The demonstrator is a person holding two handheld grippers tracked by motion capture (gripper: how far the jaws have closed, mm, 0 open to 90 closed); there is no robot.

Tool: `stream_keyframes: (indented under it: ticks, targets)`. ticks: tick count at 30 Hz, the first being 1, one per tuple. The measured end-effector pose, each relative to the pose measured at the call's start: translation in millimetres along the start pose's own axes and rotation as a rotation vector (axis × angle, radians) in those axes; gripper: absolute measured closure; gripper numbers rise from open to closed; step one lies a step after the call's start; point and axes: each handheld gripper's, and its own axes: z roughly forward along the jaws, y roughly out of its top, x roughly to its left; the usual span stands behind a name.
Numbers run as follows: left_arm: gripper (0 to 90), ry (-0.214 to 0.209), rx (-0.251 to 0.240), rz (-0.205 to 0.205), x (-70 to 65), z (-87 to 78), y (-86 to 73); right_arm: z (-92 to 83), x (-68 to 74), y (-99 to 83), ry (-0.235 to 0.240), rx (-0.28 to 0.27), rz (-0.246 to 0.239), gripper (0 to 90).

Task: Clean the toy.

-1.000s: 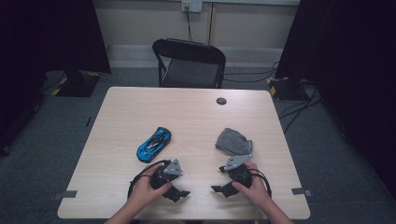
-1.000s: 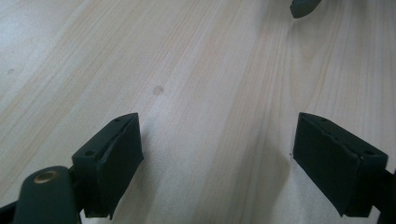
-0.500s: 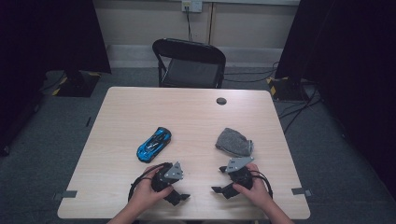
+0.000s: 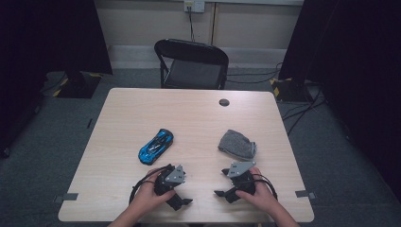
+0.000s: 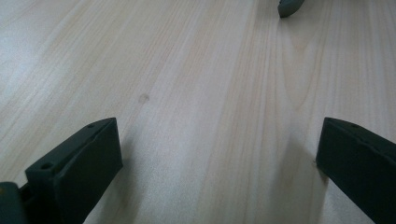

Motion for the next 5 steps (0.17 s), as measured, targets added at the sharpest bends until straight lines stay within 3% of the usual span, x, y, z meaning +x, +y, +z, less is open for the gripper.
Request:
stream_keyframes:
  ticks: [5]
  targets:
    - [0.0, -0.002, 0.000, 0.001, 0.4, 0.2, 0.2, 0.5, -0.7, 0.5, 0.002, 0.002, 0.001, 13.4]
